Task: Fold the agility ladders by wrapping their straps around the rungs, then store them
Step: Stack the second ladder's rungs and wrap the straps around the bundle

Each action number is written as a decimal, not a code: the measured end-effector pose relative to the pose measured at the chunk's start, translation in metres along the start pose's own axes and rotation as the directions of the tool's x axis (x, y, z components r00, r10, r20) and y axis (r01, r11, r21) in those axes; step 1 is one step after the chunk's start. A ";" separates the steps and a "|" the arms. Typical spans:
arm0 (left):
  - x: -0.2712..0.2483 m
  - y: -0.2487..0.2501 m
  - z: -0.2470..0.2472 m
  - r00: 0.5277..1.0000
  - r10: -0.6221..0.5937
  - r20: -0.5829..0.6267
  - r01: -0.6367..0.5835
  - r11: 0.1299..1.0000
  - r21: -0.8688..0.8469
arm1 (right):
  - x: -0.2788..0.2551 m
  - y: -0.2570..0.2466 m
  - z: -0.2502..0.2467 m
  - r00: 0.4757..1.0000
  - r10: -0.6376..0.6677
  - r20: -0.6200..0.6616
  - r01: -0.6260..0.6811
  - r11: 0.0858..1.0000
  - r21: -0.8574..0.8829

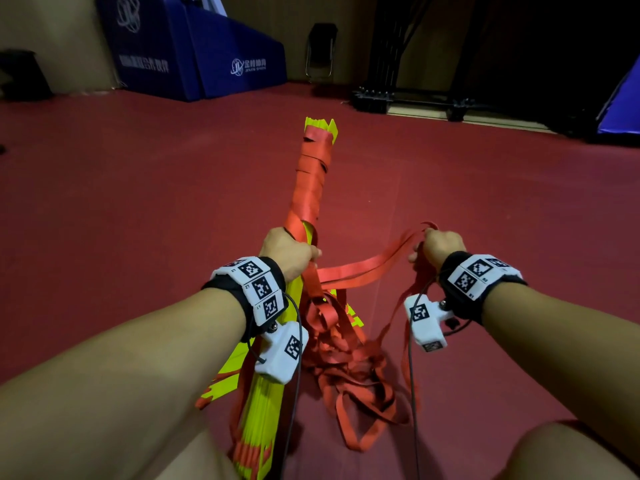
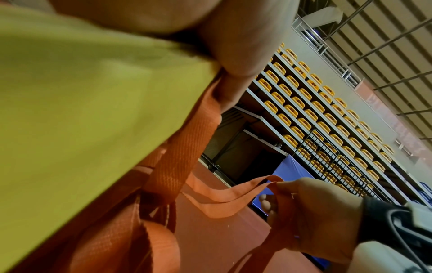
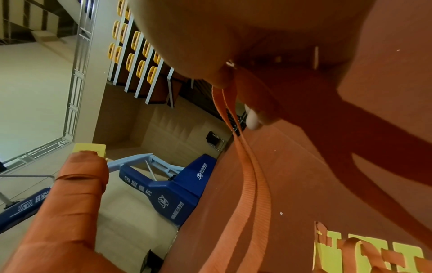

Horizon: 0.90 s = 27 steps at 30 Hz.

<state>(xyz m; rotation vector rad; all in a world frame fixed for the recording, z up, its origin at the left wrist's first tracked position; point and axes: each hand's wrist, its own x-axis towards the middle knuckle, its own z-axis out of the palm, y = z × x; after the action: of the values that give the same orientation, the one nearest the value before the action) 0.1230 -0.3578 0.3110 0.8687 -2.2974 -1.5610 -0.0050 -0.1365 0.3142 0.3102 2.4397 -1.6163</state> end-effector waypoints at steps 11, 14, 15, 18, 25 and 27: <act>-0.009 0.006 0.002 0.999 0.037 0.029 -0.037 0.999 -0.002 | -0.011 0.001 0.009 0.960 -0.224 0.170 0.279 0.832 -0.479; -0.013 0.010 0.007 0.996 0.063 0.060 -0.060 0.997 -0.057 | -0.040 0.002 0.033 0.813 -0.280 0.511 0.454 0.854 -0.255; -0.015 0.010 0.008 0.995 0.078 0.062 -0.074 0.996 -0.054 | -0.048 0.003 0.041 0.766 -0.282 0.578 0.485 0.843 -0.232; -0.020 0.014 0.010 0.993 0.096 0.066 -0.093 0.994 -0.057 | -0.058 0.011 0.057 0.687 -0.298 0.663 0.609 0.733 -0.302; -0.019 0.014 0.004 0.995 0.087 0.057 -0.080 0.990 -0.116 | -0.065 0.021 0.067 0.679 -0.417 0.605 0.727 0.500 -0.471; -0.015 0.013 -0.001 0.996 0.075 0.041 -0.073 0.995 -0.061 | -0.066 0.015 0.063 0.660 -0.425 0.620 0.743 0.492 -0.453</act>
<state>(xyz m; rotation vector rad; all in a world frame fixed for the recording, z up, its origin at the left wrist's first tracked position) 0.1308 -0.3465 0.3248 0.7337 -2.2720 -1.6229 0.0655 -0.1935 0.2953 -1.0474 2.6516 -0.6309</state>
